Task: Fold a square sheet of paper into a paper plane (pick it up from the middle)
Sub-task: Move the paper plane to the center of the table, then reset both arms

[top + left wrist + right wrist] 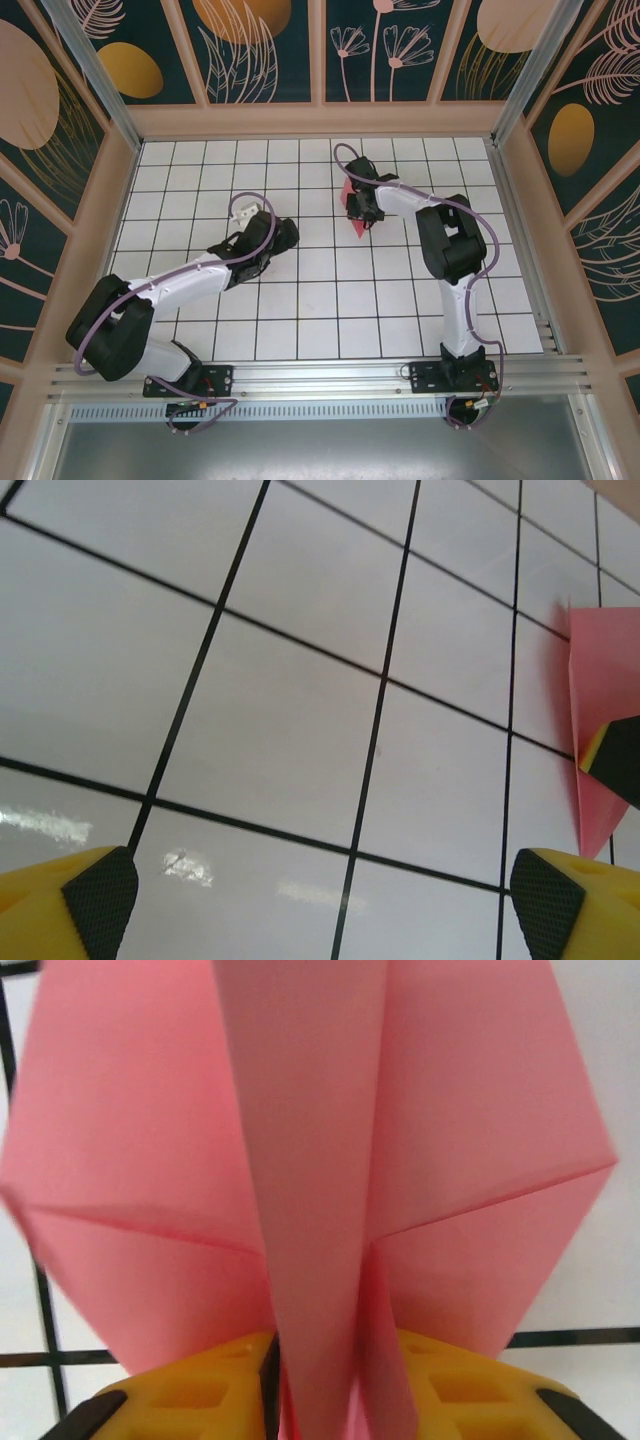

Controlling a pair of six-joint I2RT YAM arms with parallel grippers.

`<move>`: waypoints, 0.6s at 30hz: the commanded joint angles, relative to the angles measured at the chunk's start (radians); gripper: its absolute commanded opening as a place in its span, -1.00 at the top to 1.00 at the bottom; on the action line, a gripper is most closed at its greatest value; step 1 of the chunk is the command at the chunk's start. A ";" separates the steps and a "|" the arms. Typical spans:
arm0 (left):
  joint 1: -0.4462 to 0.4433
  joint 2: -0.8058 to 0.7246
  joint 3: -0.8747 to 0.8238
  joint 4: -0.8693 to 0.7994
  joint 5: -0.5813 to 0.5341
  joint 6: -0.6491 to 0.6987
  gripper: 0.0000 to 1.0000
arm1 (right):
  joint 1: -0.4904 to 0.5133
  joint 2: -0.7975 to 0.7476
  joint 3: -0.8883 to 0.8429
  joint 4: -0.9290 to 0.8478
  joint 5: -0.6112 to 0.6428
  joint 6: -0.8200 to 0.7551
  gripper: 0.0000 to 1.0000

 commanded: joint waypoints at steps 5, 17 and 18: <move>0.082 -0.022 0.124 -0.046 -0.146 0.152 -0.97 | -0.007 -0.206 0.088 -0.038 0.013 -0.010 -0.09; 0.312 -0.171 -0.066 0.236 -0.357 0.482 -0.97 | -0.229 -0.677 -0.403 0.355 0.211 -0.127 -0.58; 0.333 -0.186 -0.101 0.282 -0.369 0.496 -0.97 | -0.258 -0.709 -0.471 0.426 0.223 -0.160 -0.69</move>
